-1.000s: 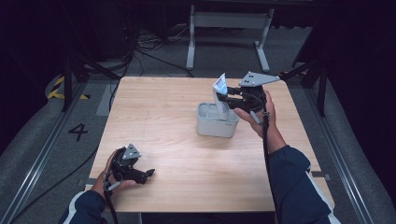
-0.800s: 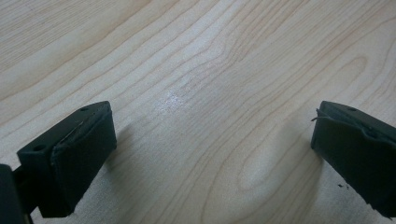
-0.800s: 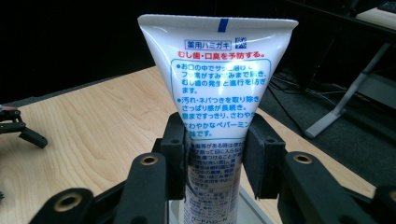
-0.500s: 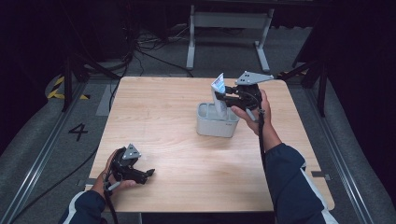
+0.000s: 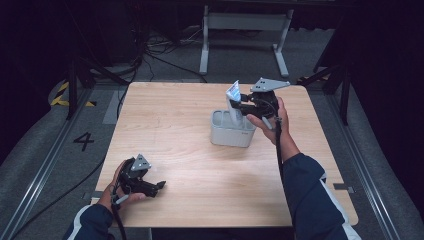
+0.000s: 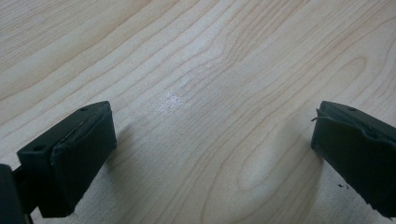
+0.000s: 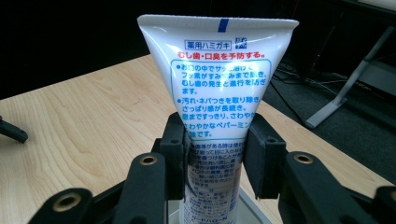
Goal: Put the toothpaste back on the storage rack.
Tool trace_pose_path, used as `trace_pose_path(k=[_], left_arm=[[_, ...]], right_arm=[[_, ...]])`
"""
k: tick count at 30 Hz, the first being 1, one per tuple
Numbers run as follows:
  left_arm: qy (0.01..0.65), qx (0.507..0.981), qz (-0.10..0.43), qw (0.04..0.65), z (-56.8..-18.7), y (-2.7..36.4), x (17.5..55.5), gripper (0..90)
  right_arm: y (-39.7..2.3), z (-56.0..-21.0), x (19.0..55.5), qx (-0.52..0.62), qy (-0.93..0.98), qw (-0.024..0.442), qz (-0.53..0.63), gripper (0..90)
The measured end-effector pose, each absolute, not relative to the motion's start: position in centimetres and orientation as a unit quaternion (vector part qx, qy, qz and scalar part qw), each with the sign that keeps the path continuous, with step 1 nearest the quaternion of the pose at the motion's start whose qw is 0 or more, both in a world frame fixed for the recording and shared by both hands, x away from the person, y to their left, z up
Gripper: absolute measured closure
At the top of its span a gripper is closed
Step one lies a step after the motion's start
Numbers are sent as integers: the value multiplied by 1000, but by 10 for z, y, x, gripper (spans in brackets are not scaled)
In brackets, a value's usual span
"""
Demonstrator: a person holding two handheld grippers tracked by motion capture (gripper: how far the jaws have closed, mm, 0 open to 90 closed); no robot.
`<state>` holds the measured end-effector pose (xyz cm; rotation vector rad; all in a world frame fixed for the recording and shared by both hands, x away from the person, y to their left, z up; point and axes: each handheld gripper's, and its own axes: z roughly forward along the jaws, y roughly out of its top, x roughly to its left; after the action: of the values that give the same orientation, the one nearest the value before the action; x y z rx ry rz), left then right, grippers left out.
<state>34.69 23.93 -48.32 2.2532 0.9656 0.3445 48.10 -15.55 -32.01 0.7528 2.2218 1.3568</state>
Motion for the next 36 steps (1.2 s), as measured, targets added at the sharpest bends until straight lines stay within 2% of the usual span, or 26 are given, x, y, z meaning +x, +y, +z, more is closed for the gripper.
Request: trace_pose_path(k=[36], left_arm=[[368,860,133,328,-484,239,347,4]], right_arm=[[-163,-363,484,279,826,187,453,632]])
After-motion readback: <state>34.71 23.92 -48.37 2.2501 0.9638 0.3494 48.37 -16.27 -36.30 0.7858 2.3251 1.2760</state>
